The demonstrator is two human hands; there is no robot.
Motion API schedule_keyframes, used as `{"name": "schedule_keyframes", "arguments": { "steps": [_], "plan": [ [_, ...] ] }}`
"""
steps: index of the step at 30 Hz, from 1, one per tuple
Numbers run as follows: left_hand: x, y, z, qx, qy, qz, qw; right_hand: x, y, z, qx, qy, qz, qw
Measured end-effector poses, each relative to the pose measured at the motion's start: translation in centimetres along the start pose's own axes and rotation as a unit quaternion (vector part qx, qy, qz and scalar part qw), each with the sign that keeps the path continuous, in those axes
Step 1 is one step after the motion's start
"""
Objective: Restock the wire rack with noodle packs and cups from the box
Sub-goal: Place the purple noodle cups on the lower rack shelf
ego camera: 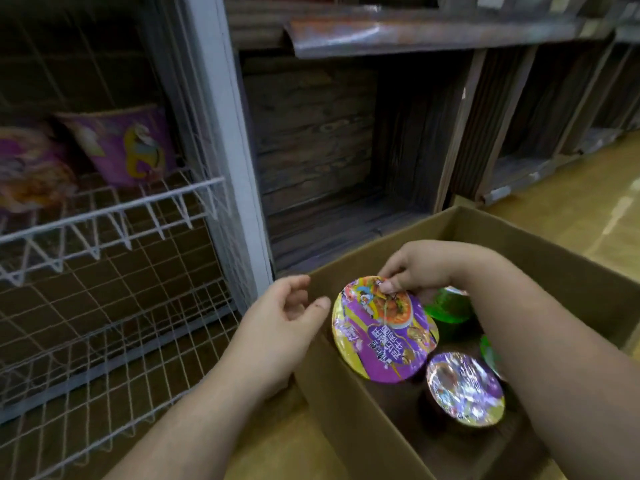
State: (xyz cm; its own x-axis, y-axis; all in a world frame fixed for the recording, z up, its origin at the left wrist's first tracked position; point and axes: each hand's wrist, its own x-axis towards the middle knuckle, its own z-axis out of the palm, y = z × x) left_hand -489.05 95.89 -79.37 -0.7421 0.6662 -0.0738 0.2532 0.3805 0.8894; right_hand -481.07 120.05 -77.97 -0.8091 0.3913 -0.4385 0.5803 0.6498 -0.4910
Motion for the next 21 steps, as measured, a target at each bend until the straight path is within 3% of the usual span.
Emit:
{"name": "schedule_keyframes", "arguments": {
  "steps": [6,10,13,15,18,21],
  "plan": [
    [-0.8,2.4,-2.7,-0.089,0.002,0.013,0.996,-5.5,-5.4,-4.7,0.046,0.131,-0.112,0.984],
    [-1.5,4.5,-5.8,-0.152,0.044,0.035,0.987,-7.1,-9.2,-5.4,0.151,0.164,-0.185,0.957],
    [-2.3,6.1,-9.2,-0.187,0.085,0.058,0.977,-7.7,-12.4,-5.6,0.258,0.185,-0.244,0.916],
    [-3.0,7.3,-11.7,-0.225,0.112,0.064,0.966,-8.3,-14.9,-5.7,0.32,0.167,-0.3,0.883],
    [-4.3,8.1,-15.6,-0.276,0.168,0.056,0.945,-9.1,-19.2,-5.4,0.358,0.073,-0.389,0.846],
    [-5.1,7.5,-20.1,-0.284,0.213,0.05,0.934,-8.9,-23.9,-4.1,0.281,-0.007,-0.458,0.844]
  ]
}}
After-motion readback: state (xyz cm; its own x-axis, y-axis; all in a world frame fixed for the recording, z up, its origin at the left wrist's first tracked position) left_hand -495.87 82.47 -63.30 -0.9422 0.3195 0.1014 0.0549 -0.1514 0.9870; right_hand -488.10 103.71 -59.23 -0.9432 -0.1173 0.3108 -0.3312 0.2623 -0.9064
